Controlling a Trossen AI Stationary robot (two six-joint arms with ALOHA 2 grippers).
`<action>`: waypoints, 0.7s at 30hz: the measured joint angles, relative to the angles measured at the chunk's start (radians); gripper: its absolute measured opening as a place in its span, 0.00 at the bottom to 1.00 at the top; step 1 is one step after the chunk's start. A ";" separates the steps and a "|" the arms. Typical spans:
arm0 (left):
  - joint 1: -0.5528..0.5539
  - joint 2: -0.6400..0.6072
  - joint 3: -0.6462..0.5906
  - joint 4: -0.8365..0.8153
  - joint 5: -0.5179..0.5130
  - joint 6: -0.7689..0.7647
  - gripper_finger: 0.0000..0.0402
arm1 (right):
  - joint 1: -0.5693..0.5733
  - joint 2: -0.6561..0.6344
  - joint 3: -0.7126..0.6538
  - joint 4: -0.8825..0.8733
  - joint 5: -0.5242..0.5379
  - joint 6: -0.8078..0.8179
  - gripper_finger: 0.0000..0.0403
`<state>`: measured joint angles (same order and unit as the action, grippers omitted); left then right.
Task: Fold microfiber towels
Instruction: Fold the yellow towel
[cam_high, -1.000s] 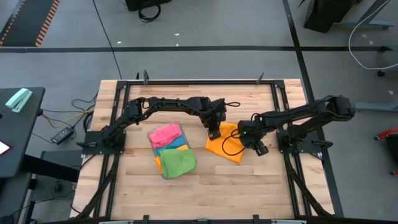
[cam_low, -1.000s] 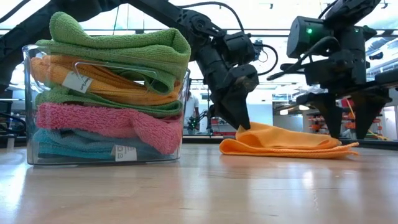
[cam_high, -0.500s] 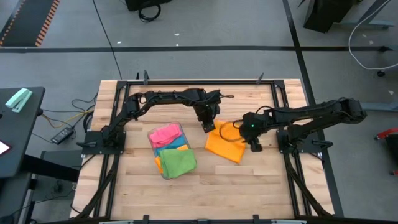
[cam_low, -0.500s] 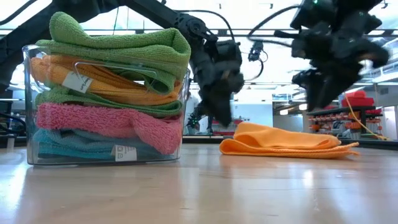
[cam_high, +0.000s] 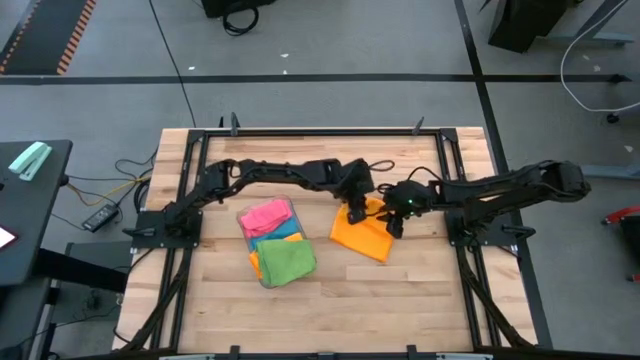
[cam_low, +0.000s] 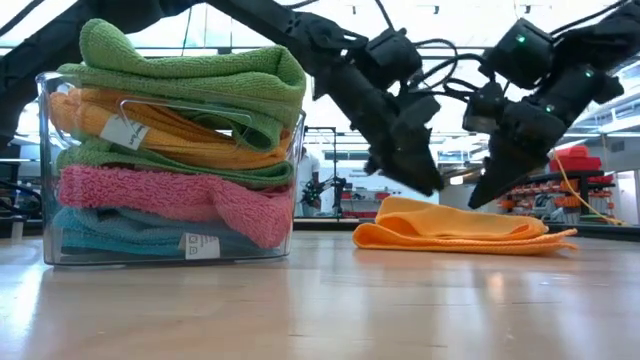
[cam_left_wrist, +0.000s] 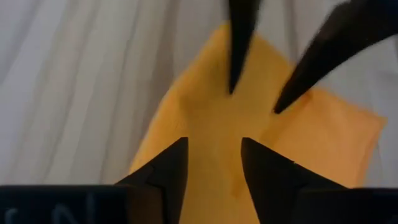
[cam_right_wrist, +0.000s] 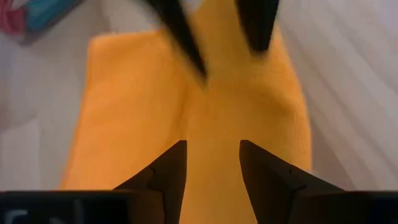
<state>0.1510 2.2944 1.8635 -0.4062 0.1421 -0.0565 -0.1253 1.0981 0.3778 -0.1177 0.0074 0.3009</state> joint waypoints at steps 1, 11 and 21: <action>-0.005 0.012 -0.001 0.020 -0.002 0.012 0.41 | 0.004 0.000 -0.015 0.038 0.017 0.011 0.39; 0.015 0.082 0.001 -0.076 -0.072 0.097 0.53 | 0.019 0.014 -0.072 0.045 0.132 0.067 0.32; 0.043 0.082 0.002 -0.118 0.044 0.053 0.49 | 0.016 0.036 -0.115 0.033 0.131 0.103 0.26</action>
<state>0.1940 2.3764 1.8652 -0.5240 0.1859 -0.0032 -0.1093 1.1343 0.2626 -0.0849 0.1379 0.4038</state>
